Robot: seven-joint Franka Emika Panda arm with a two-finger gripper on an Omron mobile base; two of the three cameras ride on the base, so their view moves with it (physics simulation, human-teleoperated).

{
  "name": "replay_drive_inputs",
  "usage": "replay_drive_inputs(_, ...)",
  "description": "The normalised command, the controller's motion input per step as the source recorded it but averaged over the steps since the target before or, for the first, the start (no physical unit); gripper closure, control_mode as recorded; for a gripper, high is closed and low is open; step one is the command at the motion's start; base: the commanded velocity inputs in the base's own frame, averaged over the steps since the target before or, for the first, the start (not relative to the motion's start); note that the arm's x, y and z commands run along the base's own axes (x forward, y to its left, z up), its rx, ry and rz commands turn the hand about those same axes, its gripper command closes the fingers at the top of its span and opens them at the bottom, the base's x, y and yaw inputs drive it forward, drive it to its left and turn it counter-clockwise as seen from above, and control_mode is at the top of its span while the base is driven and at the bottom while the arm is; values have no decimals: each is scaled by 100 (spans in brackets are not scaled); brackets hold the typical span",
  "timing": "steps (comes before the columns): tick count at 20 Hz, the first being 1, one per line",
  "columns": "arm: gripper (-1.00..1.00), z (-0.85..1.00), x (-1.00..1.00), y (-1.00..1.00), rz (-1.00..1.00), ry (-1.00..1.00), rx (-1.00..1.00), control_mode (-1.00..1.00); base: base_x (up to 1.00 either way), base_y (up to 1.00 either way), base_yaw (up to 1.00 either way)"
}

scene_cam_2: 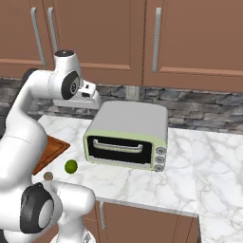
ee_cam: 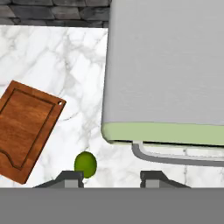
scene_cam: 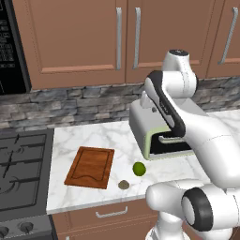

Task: Open the cabinet. Place the bowl and condiment on the counter. Then place the lime and garlic on the cutting board.

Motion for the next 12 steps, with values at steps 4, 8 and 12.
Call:
replay_drive_inputs(4, -100, 0, -2, 0, 0, -12, 0, -100, 0, 0, 0)
replay_drive_inputs(8, -100, 34, -23, 17, 3, -49, -6, -100, 0, 0, 0)
replay_drive_inputs(12, -100, 45, -2, 54, 10, -47, -2, -100, 0, 0, 0)
